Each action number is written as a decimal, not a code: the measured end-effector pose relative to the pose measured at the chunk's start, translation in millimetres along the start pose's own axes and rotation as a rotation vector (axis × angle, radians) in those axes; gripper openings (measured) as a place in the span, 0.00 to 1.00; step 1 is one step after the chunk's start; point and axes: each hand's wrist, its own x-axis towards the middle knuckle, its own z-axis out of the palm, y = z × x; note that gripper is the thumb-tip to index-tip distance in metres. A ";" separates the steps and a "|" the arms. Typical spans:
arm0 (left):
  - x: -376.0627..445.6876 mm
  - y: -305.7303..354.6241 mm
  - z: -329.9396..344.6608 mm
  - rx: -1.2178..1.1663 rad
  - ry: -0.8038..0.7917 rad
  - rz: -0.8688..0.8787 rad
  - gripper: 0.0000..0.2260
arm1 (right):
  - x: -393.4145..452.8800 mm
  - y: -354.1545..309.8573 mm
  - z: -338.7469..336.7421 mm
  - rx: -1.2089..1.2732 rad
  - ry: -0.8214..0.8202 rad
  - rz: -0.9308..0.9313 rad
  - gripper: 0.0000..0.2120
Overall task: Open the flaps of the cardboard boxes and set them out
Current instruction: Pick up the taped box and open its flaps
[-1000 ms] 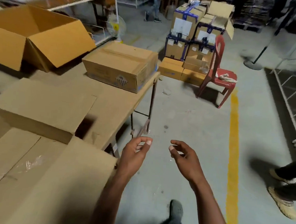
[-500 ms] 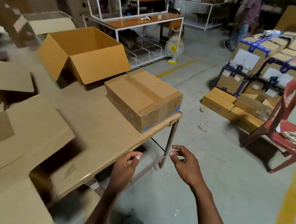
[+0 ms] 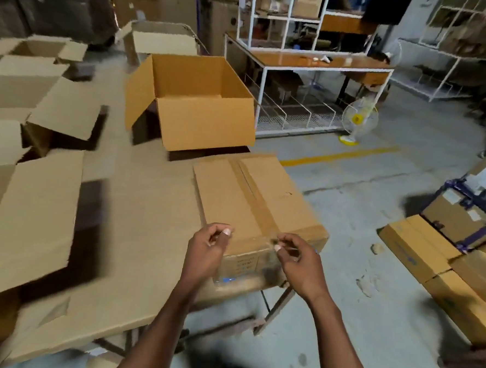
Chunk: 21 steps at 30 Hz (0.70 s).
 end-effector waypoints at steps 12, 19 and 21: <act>67.4 -30.2 46.6 0.505 0.184 -0.388 0.40 | 194.0 29.9 -50.1 -0.390 -0.221 0.005 0.30; 66.5 -20.4 44.0 0.410 0.213 -0.463 0.37 | 230.0 58.0 -60.1 -0.153 -0.489 0.088 0.23; 64.4 -18.8 43.8 0.364 0.226 -0.465 0.37 | 230.9 56.2 -64.3 -0.039 -0.549 0.139 0.20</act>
